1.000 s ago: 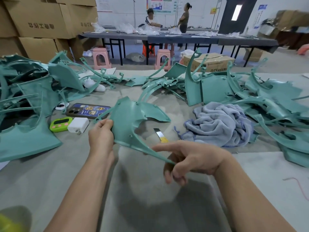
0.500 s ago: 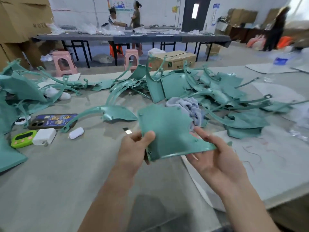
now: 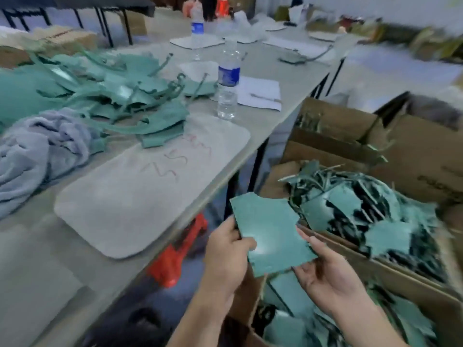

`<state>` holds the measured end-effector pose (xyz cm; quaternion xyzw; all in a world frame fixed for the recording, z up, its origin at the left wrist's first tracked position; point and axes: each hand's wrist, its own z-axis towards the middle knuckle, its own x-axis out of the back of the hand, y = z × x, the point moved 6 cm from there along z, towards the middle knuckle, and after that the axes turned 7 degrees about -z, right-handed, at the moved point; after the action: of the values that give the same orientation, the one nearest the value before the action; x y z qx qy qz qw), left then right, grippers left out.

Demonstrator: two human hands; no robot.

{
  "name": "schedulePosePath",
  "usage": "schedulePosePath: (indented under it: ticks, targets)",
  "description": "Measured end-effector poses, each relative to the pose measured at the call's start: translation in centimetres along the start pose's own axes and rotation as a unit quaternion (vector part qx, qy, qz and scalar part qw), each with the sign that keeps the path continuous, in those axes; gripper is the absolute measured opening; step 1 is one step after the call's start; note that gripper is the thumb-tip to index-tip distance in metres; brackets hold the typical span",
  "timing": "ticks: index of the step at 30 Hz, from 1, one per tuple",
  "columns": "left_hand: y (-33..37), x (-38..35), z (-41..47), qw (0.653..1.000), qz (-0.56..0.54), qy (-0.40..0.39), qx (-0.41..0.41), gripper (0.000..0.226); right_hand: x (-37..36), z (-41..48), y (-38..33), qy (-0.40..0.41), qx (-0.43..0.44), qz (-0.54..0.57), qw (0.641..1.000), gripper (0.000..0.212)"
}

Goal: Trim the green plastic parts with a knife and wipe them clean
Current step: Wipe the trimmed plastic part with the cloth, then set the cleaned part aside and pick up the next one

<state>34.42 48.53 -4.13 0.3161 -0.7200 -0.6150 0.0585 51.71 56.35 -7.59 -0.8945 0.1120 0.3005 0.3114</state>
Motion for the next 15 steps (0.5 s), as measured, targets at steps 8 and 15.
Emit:
schedulePosePath:
  ticks: [8, 15]
  targets:
    - [-14.6, -8.7, -1.6, 0.946, 0.075, -0.176, 0.261, 0.050, 18.4, 0.9, 1.0, 0.224, -0.013, 0.076, 0.972, 0.019]
    - [-14.0, -8.5, -0.6, 0.973, 0.016, -0.092, 0.210, 0.051, 21.7, 4.1, 2.1, 0.271, -0.072, 0.035, 0.959, 0.064]
